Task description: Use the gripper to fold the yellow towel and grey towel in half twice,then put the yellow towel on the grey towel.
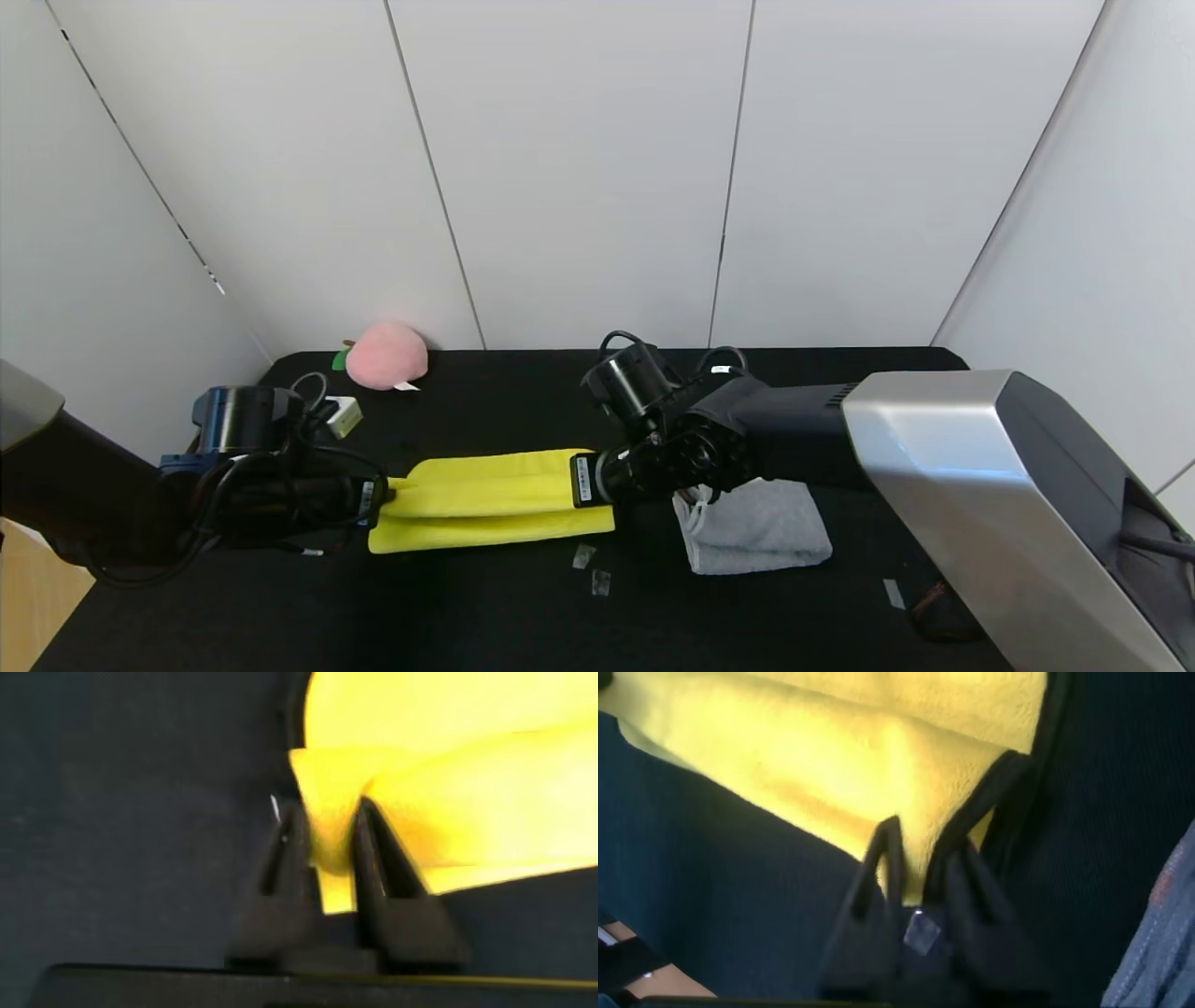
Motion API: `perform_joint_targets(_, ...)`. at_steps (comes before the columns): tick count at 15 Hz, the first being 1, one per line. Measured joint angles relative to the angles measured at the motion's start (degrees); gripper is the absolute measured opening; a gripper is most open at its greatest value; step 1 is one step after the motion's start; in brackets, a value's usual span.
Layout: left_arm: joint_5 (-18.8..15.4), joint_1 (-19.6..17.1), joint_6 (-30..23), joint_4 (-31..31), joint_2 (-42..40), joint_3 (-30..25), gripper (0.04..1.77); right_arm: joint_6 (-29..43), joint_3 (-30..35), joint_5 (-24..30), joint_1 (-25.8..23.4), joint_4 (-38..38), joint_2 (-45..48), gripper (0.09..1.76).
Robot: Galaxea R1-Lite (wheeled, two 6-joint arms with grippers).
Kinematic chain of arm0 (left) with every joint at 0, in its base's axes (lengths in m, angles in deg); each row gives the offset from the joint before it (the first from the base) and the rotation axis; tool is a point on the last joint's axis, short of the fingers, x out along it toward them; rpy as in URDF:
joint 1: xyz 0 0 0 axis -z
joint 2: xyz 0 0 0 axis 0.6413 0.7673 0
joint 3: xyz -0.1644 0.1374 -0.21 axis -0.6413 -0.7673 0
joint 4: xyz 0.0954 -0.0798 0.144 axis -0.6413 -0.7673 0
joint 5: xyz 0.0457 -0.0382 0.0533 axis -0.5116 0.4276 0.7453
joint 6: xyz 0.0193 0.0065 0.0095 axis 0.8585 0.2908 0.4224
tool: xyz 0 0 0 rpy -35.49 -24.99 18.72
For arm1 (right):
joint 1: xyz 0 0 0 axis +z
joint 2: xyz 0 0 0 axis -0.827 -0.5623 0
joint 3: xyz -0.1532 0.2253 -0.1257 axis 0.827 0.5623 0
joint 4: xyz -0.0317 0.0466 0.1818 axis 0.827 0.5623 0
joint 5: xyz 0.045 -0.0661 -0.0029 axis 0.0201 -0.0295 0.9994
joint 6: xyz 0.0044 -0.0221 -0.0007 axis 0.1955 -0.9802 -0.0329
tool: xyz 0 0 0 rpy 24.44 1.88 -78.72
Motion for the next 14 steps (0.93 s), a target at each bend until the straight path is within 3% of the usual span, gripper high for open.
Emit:
perform_joint_targets(3,0.5,0.27,0.4,-0.62,0.56,2.47,0.82,-2.11,-0.02,0.09,-0.41,-1.67,-0.22,0.83)
perform_joint_targets(6,0.8,0.46,0.43,-0.73,0.87,4.91,1.11,-3.19,-0.09,0.09,-0.59,-4.49,-0.33,1.11)
perform_joint_targets(10,0.8,0.55,0.51,-0.98,1.07,6.84,1.35,-5.36,-0.27,0.09,-1.0,-9.85,-0.93,1.36)
perform_joint_targets(14,0.79,0.46,0.38,-0.88,1.05,7.47,1.5,-5.63,-0.27,0.0,-1.71,-11.65,-1.37,1.49)
